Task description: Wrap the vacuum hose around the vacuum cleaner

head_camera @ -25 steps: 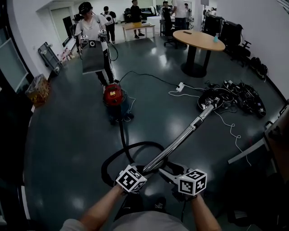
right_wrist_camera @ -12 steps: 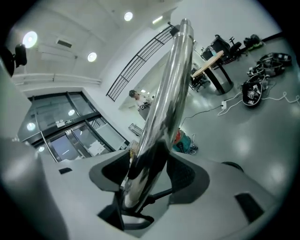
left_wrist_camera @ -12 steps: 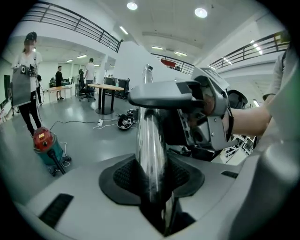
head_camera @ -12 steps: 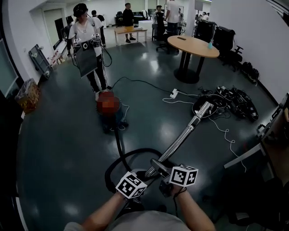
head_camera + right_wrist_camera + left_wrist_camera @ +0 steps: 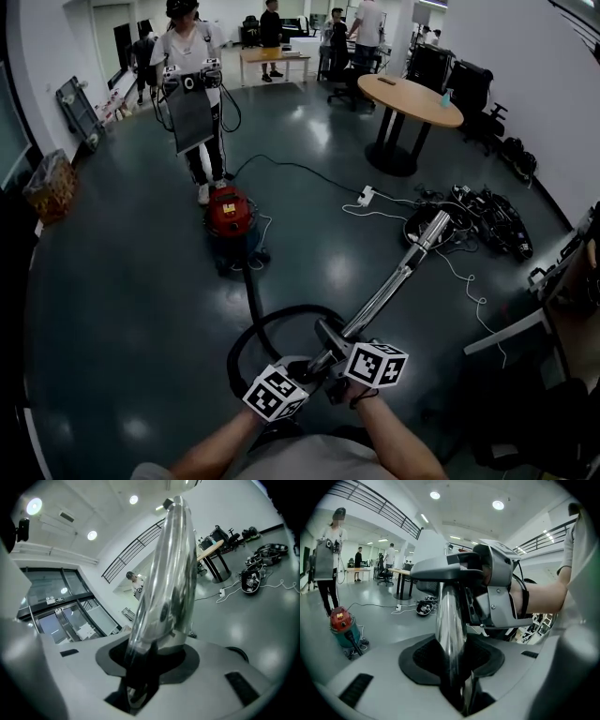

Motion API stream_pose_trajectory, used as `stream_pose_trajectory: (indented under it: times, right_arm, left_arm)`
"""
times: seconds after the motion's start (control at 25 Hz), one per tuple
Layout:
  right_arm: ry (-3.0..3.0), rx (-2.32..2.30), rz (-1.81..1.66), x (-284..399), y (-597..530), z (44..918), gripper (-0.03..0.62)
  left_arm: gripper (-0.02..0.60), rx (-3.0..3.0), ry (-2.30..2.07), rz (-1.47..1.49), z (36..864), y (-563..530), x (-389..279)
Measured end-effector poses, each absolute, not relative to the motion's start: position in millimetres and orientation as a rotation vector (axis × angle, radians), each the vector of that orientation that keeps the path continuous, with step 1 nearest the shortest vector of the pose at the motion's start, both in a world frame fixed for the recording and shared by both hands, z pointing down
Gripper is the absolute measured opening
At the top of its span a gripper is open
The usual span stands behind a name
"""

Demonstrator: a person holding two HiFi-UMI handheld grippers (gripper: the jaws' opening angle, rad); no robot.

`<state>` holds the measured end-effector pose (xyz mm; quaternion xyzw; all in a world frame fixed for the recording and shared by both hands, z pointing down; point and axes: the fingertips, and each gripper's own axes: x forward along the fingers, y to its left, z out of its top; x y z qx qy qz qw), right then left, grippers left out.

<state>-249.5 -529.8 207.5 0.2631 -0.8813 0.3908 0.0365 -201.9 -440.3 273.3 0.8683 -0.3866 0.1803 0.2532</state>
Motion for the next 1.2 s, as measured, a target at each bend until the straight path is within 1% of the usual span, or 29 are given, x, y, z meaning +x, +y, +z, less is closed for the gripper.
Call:
stream_pose_trajectory:
  times: [0.2,0.4,0.44,0.52,0.56,0.64,0.72,0.96,1.2]
  right_arm:
    - [-2.681,0.786,1.148,-277.6,-529.2,208.9,0.101]
    - [-2.671,0.677,1.035,-300.3,-531.4,211.5,0.092]
    - [-2.671,0.650,1.012,-302.9,-533.3,210.8,0.092]
    - [-2.677,0.603,0.974,-306.5,-540.5,209.3,0.092]
    - [-2.681,0.584,0.959,-307.3,-546.1,208.4,0.092]
    - [-2.685,0.556,0.934,-304.7,-559.6,206.6,0.092]
    - [-2.682,0.528,0.912,-297.3,-576.1,205.7,0.092]
    - [-2.672,0.446,0.869,-273.8,-645.0,208.4,0.089]
    - [-2.644,0.362,0.769,-248.8,-696.8,212.1,0.083]
  left_arm:
    - [0.155,2.329,-1.081,0.485,280.3,-443.1,-215.6]
    - [0.155,2.341,-1.146,0.537,288.5,-453.3,-222.8]
    - [0.161,2.349,-1.169,0.572,290.0,-457.0,-223.5]
    - [0.201,2.367,-1.200,0.641,291.7,-466.2,-224.6]
    - [0.206,2.370,-1.200,0.662,291.8,-471.5,-225.0]
    - [0.227,2.361,-1.190,0.677,289.8,-483.1,-223.1]
    - [0.236,2.343,-1.197,0.684,286.5,-495.0,-218.0]
    - [0.238,2.284,-1.255,0.746,278.7,-544.6,-217.9]
    - [0.236,2.267,-1.389,0.791,241.8,-600.3,-228.6]
